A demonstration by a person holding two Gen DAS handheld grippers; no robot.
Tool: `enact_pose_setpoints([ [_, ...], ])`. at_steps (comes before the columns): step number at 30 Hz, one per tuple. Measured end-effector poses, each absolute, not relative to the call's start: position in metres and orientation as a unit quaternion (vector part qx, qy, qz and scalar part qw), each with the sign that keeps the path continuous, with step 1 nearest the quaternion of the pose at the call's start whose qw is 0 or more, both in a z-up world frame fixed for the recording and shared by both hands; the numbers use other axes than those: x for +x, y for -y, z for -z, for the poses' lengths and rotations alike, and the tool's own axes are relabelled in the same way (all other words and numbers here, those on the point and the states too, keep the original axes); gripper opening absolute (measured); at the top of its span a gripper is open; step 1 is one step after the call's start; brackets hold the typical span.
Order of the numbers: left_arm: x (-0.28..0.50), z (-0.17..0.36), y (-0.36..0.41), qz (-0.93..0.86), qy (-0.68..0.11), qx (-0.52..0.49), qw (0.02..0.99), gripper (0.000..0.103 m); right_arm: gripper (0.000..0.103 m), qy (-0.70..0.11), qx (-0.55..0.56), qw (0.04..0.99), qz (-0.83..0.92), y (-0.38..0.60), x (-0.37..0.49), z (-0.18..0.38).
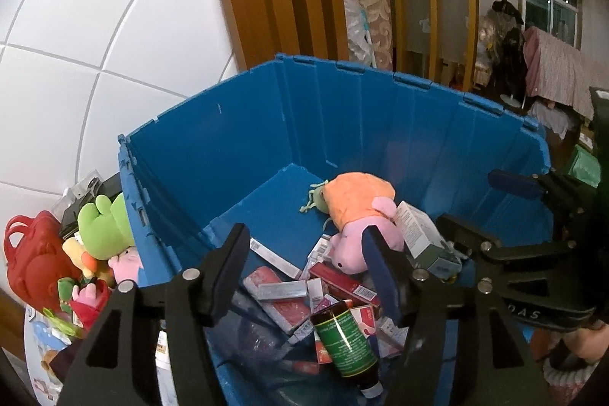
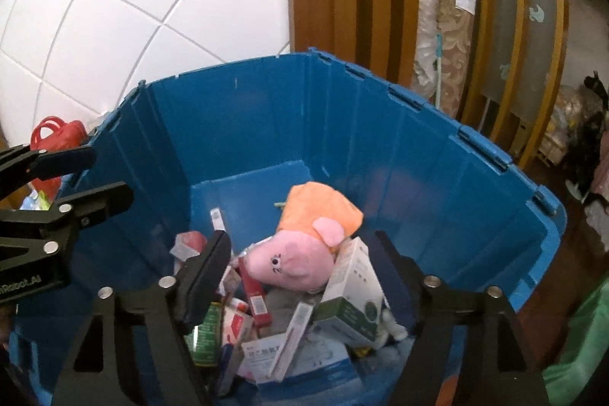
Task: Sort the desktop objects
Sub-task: 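Withdraw both grippers from the crate back over the table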
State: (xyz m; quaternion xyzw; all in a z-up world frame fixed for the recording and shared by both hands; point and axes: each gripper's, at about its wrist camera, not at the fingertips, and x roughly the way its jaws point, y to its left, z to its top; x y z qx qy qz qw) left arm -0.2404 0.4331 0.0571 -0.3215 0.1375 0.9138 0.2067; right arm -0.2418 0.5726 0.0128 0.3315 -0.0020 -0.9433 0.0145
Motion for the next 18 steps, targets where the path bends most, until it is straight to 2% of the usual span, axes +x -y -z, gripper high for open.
enact_pose_setpoints([
  [1,-0.238,-0.059,-0.432,-0.916,-0.136,-0.318,0.205,0.062,0.086,0.002,0.33,0.014,0.944,-0.572,-0.24,-0.014],
  [3,-0.233,-0.063,-0.427,-0.92,-0.133,-0.308,0.2,0.067,0.091,0.001,0.326,0.012,0.945,-0.571,-0.237,-0.017],
  [5,-0.227,-0.067,-0.422,-0.925,-0.128,-0.3,0.196,0.069,0.103,0.004,0.323,0.01,0.946,-0.57,-0.234,-0.021],
  [18,-0.183,-0.079,-0.356,-0.949,-0.081,-0.256,0.164,0.071,0.103,-0.011,0.276,0.067,0.959,-0.524,-0.201,-0.062],
])
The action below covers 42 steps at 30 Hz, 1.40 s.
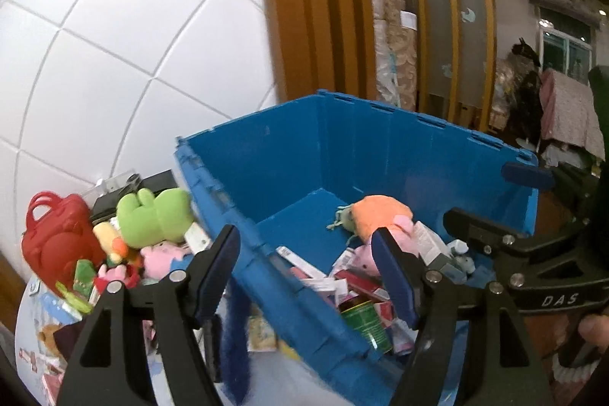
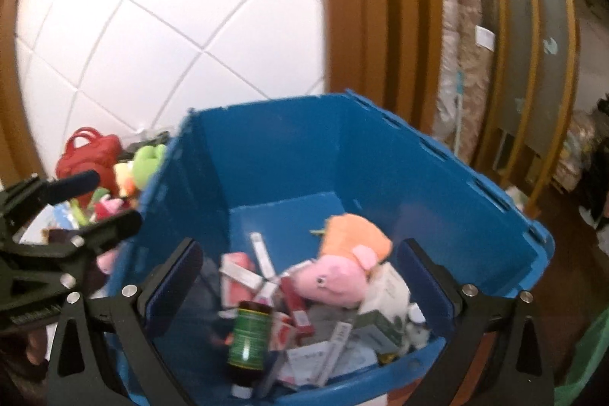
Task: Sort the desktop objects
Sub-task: 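Withdraw both grippers from the crate back over the table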
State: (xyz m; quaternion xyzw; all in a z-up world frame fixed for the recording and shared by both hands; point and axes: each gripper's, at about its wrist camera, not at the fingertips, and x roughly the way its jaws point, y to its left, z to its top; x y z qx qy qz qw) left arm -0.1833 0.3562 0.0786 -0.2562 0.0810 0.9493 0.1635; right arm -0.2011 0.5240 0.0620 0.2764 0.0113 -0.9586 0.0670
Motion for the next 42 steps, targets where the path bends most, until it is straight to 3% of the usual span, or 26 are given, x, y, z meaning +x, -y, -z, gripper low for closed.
enact_pose_setpoints([
  [22,-0.156,-0.071,-0.138,-0.966,-0.004,-0.257,-0.032,0.071,0.103,-0.061,0.255,0.202,0.943,-0.345,-0.196,-0.083],
  [42,-0.164,0.002,-0.004,-0.928,0.027,-0.362,-0.079,0.071,0.103,-0.06,0.349,0.209,0.912,-0.227,-0.223,-0.022],
])
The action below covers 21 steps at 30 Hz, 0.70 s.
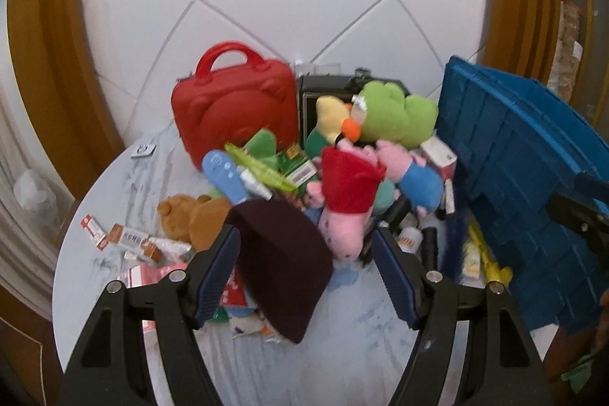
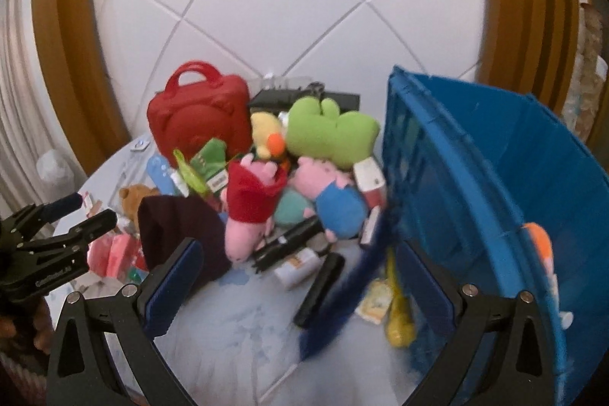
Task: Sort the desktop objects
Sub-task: 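Withdraw both grippers from the crate back over the table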
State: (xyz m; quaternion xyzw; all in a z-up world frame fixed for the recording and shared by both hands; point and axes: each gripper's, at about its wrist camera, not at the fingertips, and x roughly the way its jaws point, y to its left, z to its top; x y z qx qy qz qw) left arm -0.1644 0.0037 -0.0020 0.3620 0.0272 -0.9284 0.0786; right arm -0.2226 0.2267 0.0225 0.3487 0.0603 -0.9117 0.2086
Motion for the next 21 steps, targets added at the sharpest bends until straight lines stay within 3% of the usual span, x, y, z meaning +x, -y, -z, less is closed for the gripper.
enact_pose_setpoints([
  [21,-0.181,0.096,0.025,0.883,-0.063,0.455,0.097,0.071,0.103,-0.085,0.433,0.225,0.869,-0.232,-0.257,0.059],
])
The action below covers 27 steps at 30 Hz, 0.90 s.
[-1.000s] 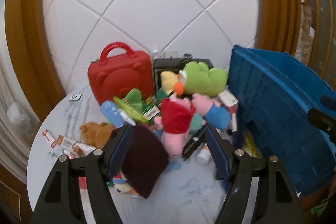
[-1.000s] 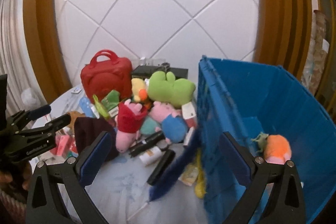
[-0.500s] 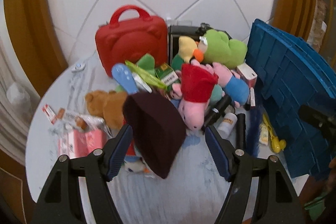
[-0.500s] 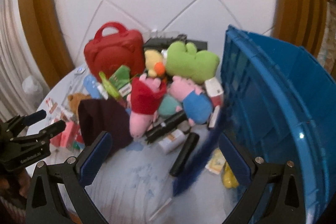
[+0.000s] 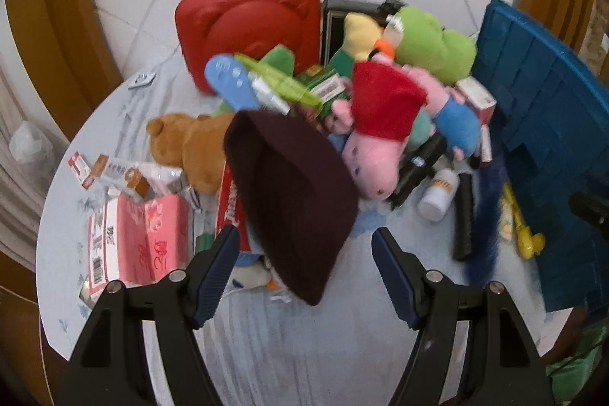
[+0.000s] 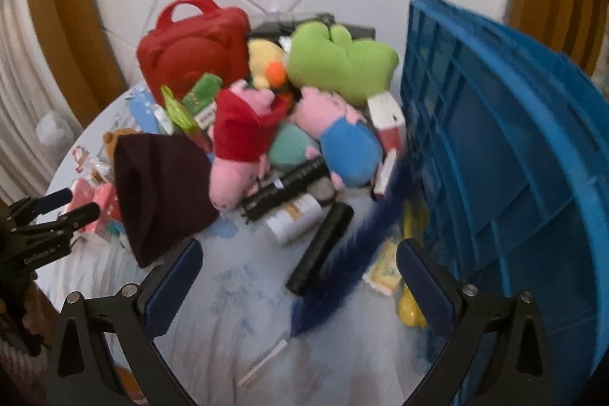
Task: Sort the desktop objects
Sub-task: 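Withdraw both grippers from the crate back over the table, then grasp the white jar with left gripper while right grasps a black wrapped roll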
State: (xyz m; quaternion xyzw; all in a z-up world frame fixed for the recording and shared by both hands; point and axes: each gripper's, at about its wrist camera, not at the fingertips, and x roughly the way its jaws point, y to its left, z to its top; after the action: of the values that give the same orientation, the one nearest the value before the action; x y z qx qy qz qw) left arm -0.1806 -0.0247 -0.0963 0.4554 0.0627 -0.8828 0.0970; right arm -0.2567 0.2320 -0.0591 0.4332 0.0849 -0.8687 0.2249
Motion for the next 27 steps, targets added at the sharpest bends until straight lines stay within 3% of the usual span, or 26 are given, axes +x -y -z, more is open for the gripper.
enact_pose_setpoints([
  [8,-0.203,0.138,0.025,0.872,-0.046,0.484,0.056,0.071,0.103,-0.065,0.47,0.19,0.86,-0.238,-0.269,0.098],
  [18,-0.265,0.164,-0.036,0.871,0.023,0.478,-0.108,0.071,0.102,0.0,0.502,0.108,0.858,-0.254,-0.268,0.136],
  [22,-0.288,0.182,-0.066,0.859,0.044,0.485,-0.156,0.071,0.074,0.014,0.521,0.067,0.851,-0.263,-0.264,0.149],
  [27,-0.32,0.204,-0.102,0.849,0.059,0.495,-0.177,0.071,0.074,0.018,0.535,0.052,0.843,-0.267,-0.266,0.166],
])
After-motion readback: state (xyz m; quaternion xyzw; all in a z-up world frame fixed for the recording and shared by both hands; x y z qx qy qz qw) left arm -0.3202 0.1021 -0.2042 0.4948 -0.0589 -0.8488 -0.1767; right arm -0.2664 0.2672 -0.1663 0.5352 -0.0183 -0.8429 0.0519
